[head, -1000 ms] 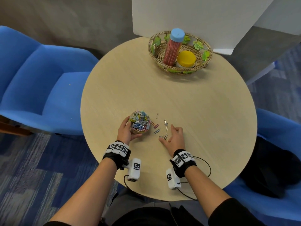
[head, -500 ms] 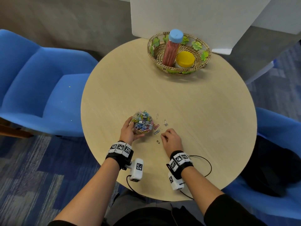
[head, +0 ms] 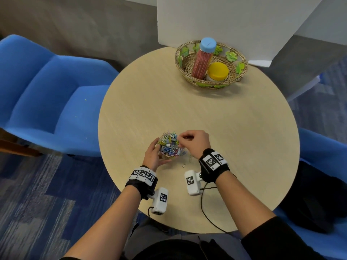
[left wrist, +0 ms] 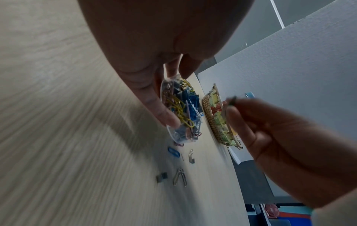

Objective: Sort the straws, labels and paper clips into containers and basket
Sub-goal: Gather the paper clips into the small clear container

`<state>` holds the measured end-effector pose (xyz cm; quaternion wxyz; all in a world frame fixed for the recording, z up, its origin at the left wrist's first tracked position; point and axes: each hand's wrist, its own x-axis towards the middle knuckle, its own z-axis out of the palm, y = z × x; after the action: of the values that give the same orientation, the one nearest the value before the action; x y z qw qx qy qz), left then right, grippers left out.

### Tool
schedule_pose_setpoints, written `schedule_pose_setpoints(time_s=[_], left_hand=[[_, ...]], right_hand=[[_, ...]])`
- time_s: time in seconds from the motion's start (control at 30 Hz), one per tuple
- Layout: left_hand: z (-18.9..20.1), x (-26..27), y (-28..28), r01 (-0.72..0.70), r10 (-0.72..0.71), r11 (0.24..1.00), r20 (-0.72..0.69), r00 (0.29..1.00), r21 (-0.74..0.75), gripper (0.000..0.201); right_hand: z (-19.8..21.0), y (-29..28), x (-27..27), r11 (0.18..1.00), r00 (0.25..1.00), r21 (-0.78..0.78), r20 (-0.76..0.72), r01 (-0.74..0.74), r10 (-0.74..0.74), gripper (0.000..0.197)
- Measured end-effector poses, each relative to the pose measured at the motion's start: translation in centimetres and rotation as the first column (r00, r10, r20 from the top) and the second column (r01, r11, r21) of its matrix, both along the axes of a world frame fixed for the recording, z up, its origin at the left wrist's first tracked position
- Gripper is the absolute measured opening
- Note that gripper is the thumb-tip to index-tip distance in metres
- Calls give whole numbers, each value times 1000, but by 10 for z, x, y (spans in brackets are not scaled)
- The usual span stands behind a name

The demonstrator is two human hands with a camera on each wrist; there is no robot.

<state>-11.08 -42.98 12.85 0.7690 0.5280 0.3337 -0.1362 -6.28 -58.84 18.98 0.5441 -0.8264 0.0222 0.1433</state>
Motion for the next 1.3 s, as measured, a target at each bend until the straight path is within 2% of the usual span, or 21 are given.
schedule_pose_setpoints(time_s=[0.07, 0.1, 0.23, 0.27, 0.33, 0.4, 0.47, 0.53, 0.6, 0.67, 0.73, 0.87, 0.93, 0.97, 1.03, 1.17, 1.2, 1.23, 1.3], left_hand=[[1, 0, -3, 5, -5, 1000, 5, 1000, -15, 40], [2, 0, -3, 0, 0, 1000, 6, 1000, -18, 40], [3, 0, 8, -58, 58, 998, -5, 998, -9, 39], [2, -1, 12, -75, 75, 997, -5, 997, -7, 39], [2, -1, 20, -104, 104, 995, 1, 995, -4, 40], [2, 0, 27, -126, 126, 992, 1, 992, -3, 40], [1, 1, 33, -140, 140, 990, -1, 990, 0, 40], [0, 1, 37, -154, 154, 988, 2, 988, 4, 40], [-2, 2, 39, -163, 163, 987, 7, 987, 2, 39], [-4, 3, 39, -168, 168, 986, 4, 986, -2, 39], [-3, 4, 37, -167, 167, 986, -2, 986, -6, 40], [-5, 4, 33, -151, 151, 989, -15, 988, -2, 39], [-7, 3, 30, -141, 141, 990, -23, 990, 1, 39], [-8, 3, 28, -134, 134, 991, -24, 991, 3, 39], [-8, 1, 26, -116, 116, 993, -24, 993, 10, 39], [-7, 0, 23, -95, 95, 995, -19, 995, 28, 38], [-6, 0, 23, -90, 91, 995, -20, 996, 33, 38], [-5, 0, 22, -87, 88, 996, -21, 996, 35, 38], [-4, 0, 20, -79, 80, 996, -19, 997, 34, 39]], right_hand=[[4, 10, 5, 996, 997, 31, -14, -78, 79, 7], [2, 10, 8, 996, 996, -1, 4, -87, 87, 8], [-25, -13, 24, 951, 986, -300, 165, 81, -32, 23], [-33, -21, 27, 918, 990, -394, 140, 54, 2, 29], [-50, -28, 29, 826, 987, -547, -10, -139, 159, 41], [-60, -25, 28, 747, 950, -597, -89, -292, 300, 47], [-63, -15, 23, 676, 893, -613, -117, -410, 435, 51], [-65, -7, 14, 532, 793, -670, -144, -518, 591, 54], [-68, -8, 0, 393, 677, -730, -129, -560, 725, 54], [-74, -17, -14, 281, 575, -753, -154, -595, 804, 62], [-80, -32, -27, 216, 525, -757, -190, -616, 830, 72], [-83, -45, -42, 257, 476, -842, 0, -474, 880, 62], [-84, -43, -38, 317, 447, -863, 122, -394, 886, 50], [-82, -41, -34, 360, 458, -855, 167, -373, 873, 42], [-82, -35, -29, 413, 529, -825, 169, -386, 832, 28], [-81, -23, -21, 415, 635, -815, 76, -405, 769, 8], [-80, -22, -16, 440, 689, -803, 51, -403, 723, 10], [-78, -23, -11, 486, 753, -783, 35, -388, 657, 18], [-72, -25, -2, 662, 891, -687, 46, -300, 451, 23]])
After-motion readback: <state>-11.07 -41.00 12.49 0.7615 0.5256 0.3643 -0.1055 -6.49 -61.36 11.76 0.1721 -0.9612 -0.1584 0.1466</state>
